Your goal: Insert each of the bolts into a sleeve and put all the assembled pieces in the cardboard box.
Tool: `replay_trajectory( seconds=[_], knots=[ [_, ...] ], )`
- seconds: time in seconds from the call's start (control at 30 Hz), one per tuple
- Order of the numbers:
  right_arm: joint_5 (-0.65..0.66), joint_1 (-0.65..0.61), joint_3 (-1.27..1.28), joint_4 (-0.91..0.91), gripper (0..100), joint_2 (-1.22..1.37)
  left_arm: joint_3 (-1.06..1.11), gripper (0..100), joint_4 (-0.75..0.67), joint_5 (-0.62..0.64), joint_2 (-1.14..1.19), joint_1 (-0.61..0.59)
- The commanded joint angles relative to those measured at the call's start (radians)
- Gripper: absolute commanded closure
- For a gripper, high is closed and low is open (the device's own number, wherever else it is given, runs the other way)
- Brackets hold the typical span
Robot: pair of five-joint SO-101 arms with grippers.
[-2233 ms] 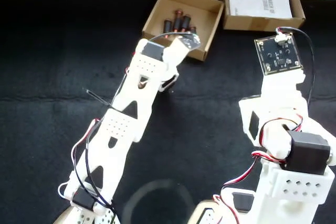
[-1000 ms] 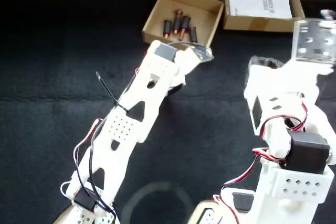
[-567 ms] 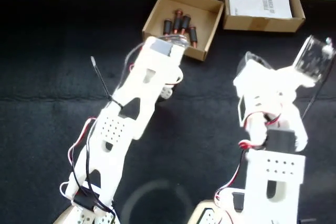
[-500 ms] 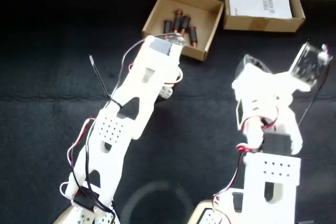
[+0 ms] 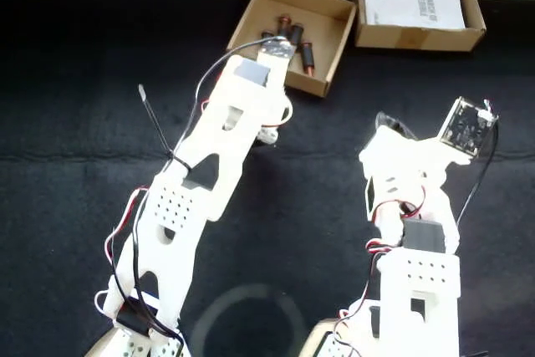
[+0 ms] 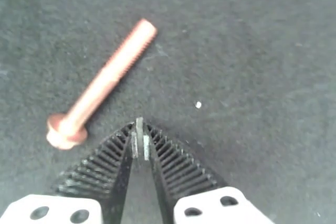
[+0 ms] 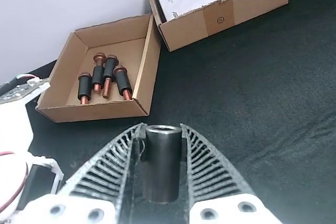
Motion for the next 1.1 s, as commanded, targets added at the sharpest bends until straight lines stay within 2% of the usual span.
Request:
replay_trajectory(
  seconds=[0.0,0.3,0.77,1.07],
  knots=[
    [0.028,-0.004,-0.013,-0.021,99.1,-0.033,0.045,99,-0.058,0.006,-0.038,-0.042],
    [0.029,-0.005,-0.008,-0.021,99.1,-0.033,0.036,99,-0.081,0.089,0.041,-0.157],
    [0.029,-0.004,-0.002,0.002,99.1,-0.033,-0.030,99,-0.269,0.107,0.048,-0.229],
    [0.063,-0.005,0.018,-0.004,99.1,-0.033,-0.036,99,-0.334,0.110,0.061,-0.237]
  ],
)
